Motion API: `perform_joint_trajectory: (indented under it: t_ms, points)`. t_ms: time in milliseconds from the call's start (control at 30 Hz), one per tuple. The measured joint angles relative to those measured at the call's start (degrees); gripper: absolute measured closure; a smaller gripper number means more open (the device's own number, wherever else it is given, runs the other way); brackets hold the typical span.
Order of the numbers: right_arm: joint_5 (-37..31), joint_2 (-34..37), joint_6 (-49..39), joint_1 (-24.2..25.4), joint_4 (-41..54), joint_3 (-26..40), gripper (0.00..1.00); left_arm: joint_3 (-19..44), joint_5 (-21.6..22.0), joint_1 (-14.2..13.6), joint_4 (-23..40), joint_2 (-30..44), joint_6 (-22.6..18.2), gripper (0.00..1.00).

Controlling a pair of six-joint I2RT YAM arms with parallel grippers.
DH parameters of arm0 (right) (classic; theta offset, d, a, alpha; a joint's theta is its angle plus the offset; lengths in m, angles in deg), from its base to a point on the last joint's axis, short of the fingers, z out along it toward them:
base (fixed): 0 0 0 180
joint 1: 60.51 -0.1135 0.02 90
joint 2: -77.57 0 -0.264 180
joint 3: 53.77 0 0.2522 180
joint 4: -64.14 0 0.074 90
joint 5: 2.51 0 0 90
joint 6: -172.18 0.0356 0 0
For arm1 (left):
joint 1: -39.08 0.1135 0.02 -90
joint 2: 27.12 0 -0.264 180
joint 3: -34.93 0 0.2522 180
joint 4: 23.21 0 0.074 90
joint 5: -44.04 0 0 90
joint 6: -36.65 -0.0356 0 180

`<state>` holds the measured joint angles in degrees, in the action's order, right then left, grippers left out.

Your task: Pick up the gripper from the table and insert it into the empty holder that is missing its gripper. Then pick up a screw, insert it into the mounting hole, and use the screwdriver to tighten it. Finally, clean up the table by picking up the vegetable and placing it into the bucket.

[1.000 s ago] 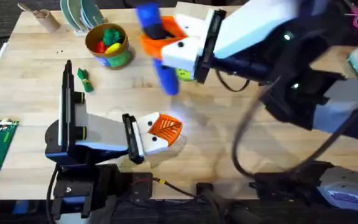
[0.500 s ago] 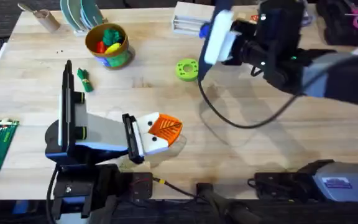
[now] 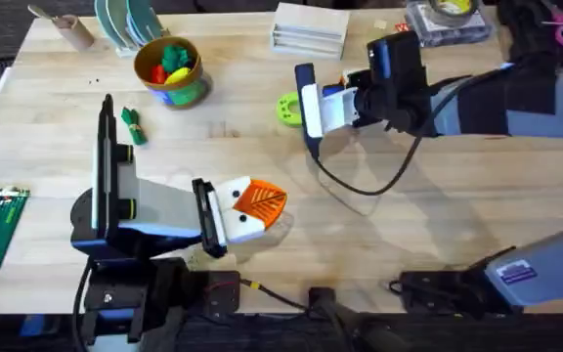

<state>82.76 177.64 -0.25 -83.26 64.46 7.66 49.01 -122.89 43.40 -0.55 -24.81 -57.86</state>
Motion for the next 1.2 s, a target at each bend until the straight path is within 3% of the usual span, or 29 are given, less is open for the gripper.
perform_joint_trajectory:
  t_ms: [133,167,233,300,400,433,500,533,567,667,700,767,800,933,1000,1200]
  points:
    - [-0.64,-0.23,0.62,-0.43,-0.44,1.53,0.107,0.0,-0.01,0.0,0.0,0.0,0.0,0.997]
    - [-1.03,-0.38,1.21,-0.59,-0.48,1.94,0.036,0.0,-0.01,0.0,0.01,0.0,-0.01,0.997]
    - [-1.63,-0.48,3.06,-0.92,-0.02,2.09,0.012,0.0,-0.02,0.0,0.0,0.0,-0.02,0.997]
    - [-2.12,-0.61,5.61,-1.4,0.27,2.09,0.01,0.0,0.0,0.0,0.0,0.0,-0.12,0.919]
    - [-2.32,-1.29,10.38,-2.46,1.31,2.08,0.01,0.0,-0.02,0.0,0.02,0.0,0.05,0.552]
    - [-2.28,-3.14,16.62,-3.47,1.94,1.8,0.008,0.0,-0.04,0.0,0.04,0.0,0.1,0.266]
    - [-2.28,-5.61,21.32,-3.65,1.98,1.61,0.008,0.0,-0.04,0.0,0.04,0.0,0.15,0.237]
    - [-2.27,-7.0,23.55,-3.65,1.98,1.59,0.009,0.0,-0.04,0.0,0.06,0.0,0.28,0.268]
    - [-2.29,-8.56,25.89,-3.65,1.96,1.59,0.01,0.0,-0.02,0.0,0.04,0.0,0.2,0.38]
    - [-2.29,-13.54,33.16,-3.6,1.94,1.59,0.01,0.0,-0.04,0.0,0.04,0.0,0.2,0.879]
    - [-2.29,-14.74,35.09,-3.6,1.94,1.59,0.01,0.0,-0.04,0.0,0.04,0.0,-0.05,0.963]
    - [-2.27,-17.36,39.56,-3.6,1.94,1.59,0.01,0.0,-0.06,0.0,0.04,0.0,0.0,0.995]
    - [-2.27,-18.59,41.91,-3.6,1.94,1.59,0.01,0.0,-0.04,0.0,0.04,0.0,0.0,0.948]
    - [-1.88,-22.47,50.36,-3.6,2.26,1.59,0.009,0.0,-0.07,0.0,0.04,0.0,-0.09,0.307]
    - [-1.81,-24.35,54.74,-3.6,2.38,1.59,0.01,0.0,-0.08,0.0,0.06,0.0,0.14,0.049]
    - [-1.64,-27.78,64.38,-3.6,2.38,1.59,0.01,0.0,-0.07,0.0,0.04,0.0,0.04,0.008]
